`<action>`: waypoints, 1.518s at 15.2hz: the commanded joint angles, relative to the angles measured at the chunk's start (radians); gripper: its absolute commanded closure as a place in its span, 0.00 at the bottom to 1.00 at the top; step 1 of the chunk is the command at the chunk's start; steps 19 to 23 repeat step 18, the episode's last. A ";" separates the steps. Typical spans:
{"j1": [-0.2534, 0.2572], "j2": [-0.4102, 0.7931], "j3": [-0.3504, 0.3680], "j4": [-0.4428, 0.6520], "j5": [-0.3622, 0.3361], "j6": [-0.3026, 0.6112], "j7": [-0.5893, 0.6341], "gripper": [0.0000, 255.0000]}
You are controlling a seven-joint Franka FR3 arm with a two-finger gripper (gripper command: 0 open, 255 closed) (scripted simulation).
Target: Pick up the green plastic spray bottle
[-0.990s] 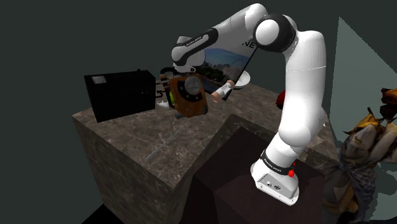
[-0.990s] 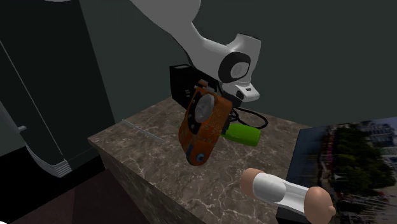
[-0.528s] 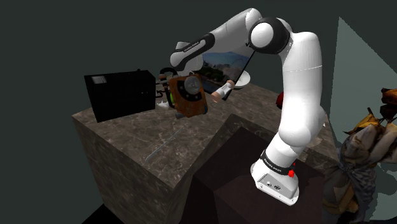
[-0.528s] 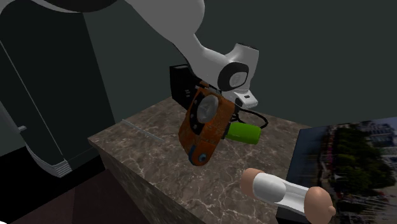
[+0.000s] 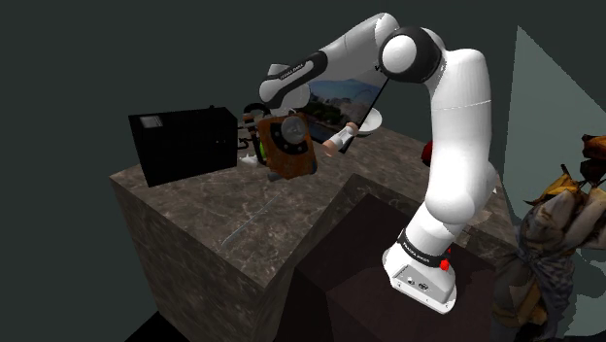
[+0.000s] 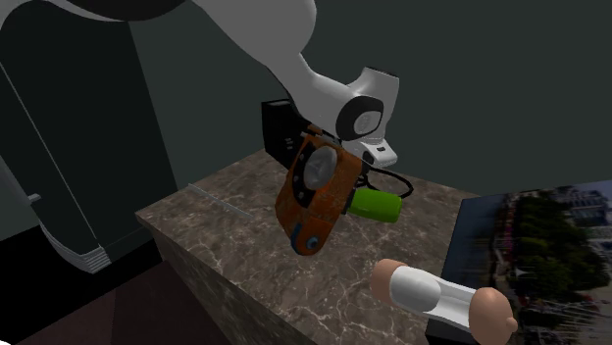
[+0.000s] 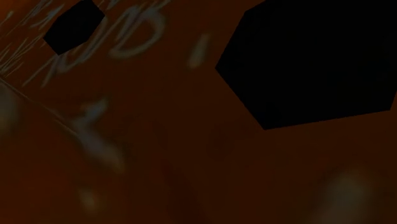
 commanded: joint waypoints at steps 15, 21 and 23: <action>-0.004 -0.107 -0.001 0.026 -0.004 -0.138 0.017 1.00; -0.004 -0.114 -0.001 0.031 -0.005 -0.150 0.018 1.00; -0.004 -0.114 -0.001 0.031 -0.005 -0.150 0.018 1.00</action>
